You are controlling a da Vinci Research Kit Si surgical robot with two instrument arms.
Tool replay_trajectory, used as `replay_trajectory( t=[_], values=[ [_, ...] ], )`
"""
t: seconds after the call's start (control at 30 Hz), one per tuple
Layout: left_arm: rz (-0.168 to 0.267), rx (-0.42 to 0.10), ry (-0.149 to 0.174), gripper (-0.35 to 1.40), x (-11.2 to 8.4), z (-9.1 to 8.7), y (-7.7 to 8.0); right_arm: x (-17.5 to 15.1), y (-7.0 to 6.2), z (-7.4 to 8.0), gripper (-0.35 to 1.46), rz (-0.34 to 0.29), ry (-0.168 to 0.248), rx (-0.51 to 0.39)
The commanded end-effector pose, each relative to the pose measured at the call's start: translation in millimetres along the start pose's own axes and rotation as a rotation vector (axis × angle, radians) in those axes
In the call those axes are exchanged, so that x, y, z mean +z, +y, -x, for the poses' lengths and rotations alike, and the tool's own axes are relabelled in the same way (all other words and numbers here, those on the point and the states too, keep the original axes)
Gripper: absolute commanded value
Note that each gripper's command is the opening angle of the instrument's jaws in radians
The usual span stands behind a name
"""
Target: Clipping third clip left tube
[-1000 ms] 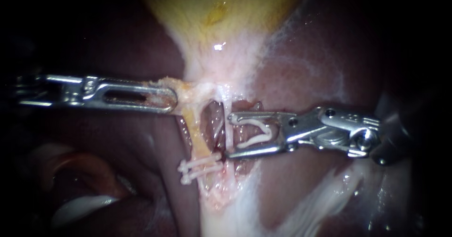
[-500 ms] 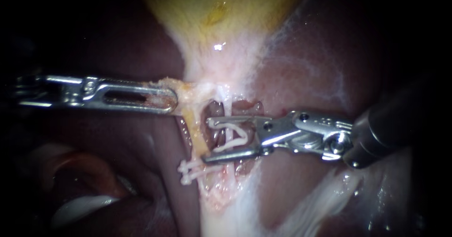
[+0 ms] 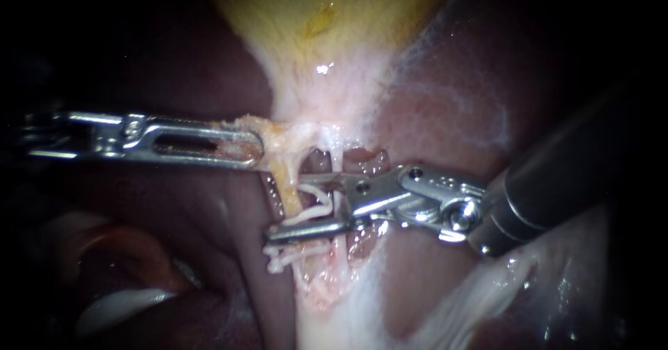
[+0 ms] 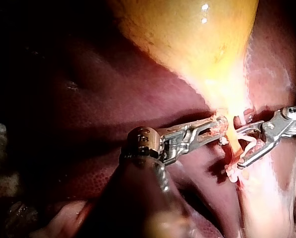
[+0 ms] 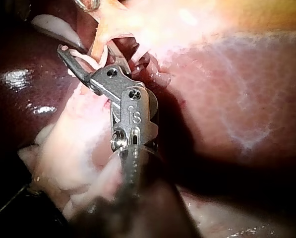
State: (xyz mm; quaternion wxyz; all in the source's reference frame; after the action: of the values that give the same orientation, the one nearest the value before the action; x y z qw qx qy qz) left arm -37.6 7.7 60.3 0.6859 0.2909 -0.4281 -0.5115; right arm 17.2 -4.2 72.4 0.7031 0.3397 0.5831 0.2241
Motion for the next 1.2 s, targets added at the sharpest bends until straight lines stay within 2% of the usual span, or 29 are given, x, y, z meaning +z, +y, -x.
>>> replay_trajectory(
  t=[0.03, 0.47, 0.77, 0.87, 0.9, 0.93, 1.13, 1.2],
  values=[
    [0.0, 0.0, 0.0, -0.35, 0.1, 0.0, 0.1, 0.2, 0.1, 0.0, 0.49, -0.006, 0.001, 0.003],
    [0.001, 0.0, -0.001, -0.35, 0.4, 0.0, 0.2, 1.9, 0.9, -0.6, 0.49, -0.018, 0.025, 0.024],
    [-0.001, 0.0, 0.001, -0.35, 0.4, 0.0, 0.2, 1.4, 0.9, -1.0, 0.43, -0.022, 0.026, 0.044],
    [-0.001, 0.0, 0.001, -0.35, 0.4, 0.0, 0.2, 0.9, 0.9, -1.1, 0.31, -0.026, 0.025, 0.045],
    [-0.001, 0.0, 0.001, -0.35, 0.4, 0.0, 0.2, 0.7, 0.8, -1.1, 0.23, -0.027, 0.025, 0.045],
    [-0.001, 0.0, 0.001, -0.35, 0.4, 0.0, 0.2, 0.5, 0.8, -1.1, 0.08, -0.028, 0.024, 0.045],
    [-0.001, 0.0, 0.001, -0.35, 0.4, 0.0, 0.2, 0.1, 0.7, -1.1, -0.35, -0.031, 0.024, 0.045],
    [-0.001, 0.0, 0.001, -0.35, 0.4, 0.0, 0.2, 0.0, 0.7, -1.0, -0.35, -0.033, 0.024, 0.045]
  ],
)
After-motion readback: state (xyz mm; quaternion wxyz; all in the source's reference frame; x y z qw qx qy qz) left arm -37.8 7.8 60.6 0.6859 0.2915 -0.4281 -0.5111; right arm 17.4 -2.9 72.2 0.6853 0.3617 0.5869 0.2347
